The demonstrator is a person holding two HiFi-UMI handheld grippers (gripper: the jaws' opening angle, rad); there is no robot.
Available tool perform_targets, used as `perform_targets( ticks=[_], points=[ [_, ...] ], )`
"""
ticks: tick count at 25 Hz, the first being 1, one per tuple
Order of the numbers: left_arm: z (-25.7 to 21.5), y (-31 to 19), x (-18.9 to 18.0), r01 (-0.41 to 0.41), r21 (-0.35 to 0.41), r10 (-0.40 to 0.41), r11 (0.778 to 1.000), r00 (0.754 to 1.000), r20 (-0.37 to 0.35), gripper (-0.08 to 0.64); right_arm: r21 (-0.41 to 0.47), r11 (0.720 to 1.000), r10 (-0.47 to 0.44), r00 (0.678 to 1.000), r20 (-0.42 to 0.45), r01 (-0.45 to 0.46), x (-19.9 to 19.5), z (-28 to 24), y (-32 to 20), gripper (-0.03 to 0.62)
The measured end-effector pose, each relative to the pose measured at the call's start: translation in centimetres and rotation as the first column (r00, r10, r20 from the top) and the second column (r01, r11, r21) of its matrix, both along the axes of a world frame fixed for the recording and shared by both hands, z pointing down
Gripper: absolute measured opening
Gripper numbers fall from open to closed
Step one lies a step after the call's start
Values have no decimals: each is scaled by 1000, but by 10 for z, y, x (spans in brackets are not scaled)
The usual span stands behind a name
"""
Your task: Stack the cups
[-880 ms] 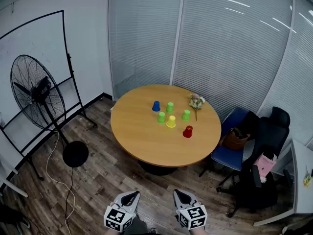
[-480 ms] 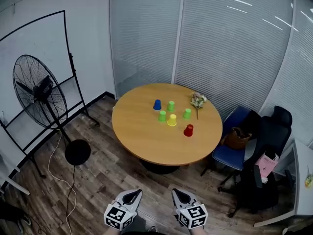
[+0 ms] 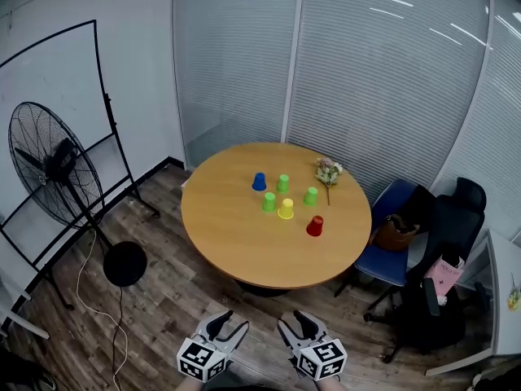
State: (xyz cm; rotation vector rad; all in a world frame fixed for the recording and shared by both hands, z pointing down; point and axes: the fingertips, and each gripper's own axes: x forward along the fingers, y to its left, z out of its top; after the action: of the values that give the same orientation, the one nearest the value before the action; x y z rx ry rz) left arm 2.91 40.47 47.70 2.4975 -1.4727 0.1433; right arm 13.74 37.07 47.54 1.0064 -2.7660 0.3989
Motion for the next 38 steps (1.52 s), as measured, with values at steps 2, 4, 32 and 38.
perform_targets(
  ticks=[2, 4, 32, 38],
  points=[
    [1, -13, -13, -15, -7, 15, 1000, 1000, 0, 181, -7, 1000, 16, 1000, -7, -16, -12, 1, -14, 169],
    [1, -28, -31, -27, -12, 27, 1000, 1000, -2, 181, -13, 999, 33, 999, -14, -34, -28, 0, -28, 169],
    [14, -166, -164, -212, -60, 212, 975, 977, -15, 181, -70, 960, 269, 963, -35, -271, -147, 14, -153, 169],
    [17, -207, -150, -212, -72, 213, 975, 977, -4, 181, -67, 961, 268, 963, -34, -270, -132, 16, -195, 169]
  ],
)
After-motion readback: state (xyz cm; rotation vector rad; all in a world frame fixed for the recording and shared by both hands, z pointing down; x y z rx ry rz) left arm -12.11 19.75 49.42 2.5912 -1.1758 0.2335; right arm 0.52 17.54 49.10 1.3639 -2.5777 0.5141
